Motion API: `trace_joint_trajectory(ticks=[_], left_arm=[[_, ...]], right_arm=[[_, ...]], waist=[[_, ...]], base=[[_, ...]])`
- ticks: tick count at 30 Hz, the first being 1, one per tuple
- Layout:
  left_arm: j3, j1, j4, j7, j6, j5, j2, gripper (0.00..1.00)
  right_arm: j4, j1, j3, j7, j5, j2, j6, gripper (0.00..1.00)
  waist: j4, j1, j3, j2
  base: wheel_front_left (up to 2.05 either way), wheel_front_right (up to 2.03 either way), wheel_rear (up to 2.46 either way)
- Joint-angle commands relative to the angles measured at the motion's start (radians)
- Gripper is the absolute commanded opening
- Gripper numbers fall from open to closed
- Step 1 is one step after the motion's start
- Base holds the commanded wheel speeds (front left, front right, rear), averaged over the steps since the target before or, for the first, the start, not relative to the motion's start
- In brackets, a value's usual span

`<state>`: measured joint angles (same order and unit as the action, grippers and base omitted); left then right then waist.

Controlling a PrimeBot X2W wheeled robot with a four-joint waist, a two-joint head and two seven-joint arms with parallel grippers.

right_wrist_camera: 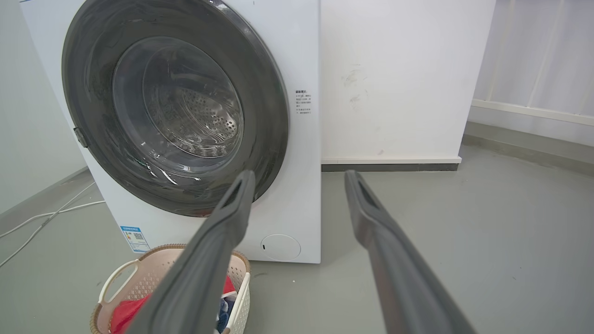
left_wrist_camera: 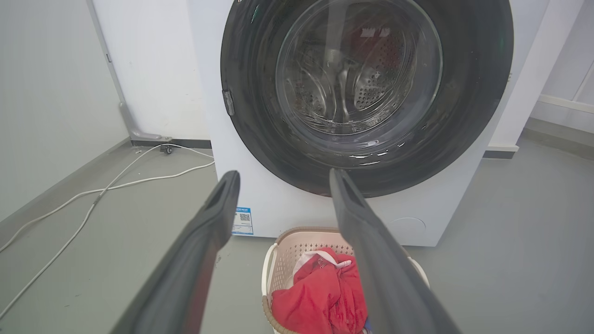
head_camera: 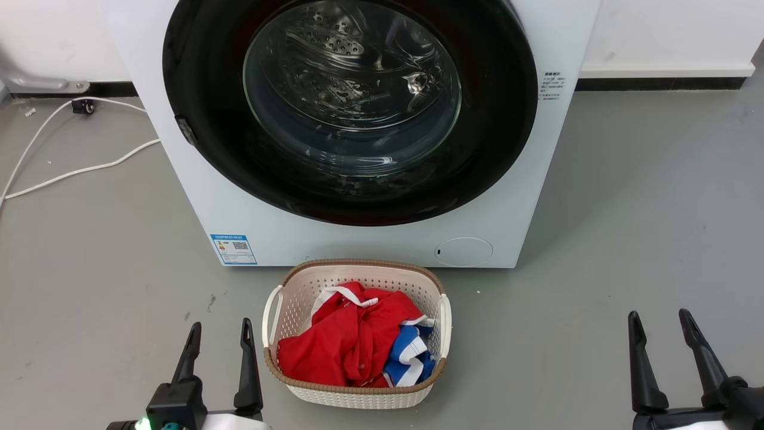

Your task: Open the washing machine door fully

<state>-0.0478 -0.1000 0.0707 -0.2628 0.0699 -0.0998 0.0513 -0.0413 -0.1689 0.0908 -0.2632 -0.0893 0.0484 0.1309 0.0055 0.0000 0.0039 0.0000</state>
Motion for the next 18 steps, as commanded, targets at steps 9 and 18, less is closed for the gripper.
trace_joint_trajectory(ticks=[9,18], left_arm=[[-0.004,-0.006,0.003,-0.003,0.009,0.007,-0.001,1.0],[-0.003,-0.01,0.003,-0.003,0.016,0.005,-0.001,1.0]], right_arm=[[0.002,-0.01,-0.012,-0.002,0.008,0.003,0.0,1.0],[0.01,-0.006,-0.028,-0.002,-0.085,0.004,0.0,0.0]], waist=[[0.002,0.0,-0.002,0.0],[0.003,0.0,-0.004,0.0]], base=[[0.0,0.0,0.0],[0.0,0.0,0.0]])
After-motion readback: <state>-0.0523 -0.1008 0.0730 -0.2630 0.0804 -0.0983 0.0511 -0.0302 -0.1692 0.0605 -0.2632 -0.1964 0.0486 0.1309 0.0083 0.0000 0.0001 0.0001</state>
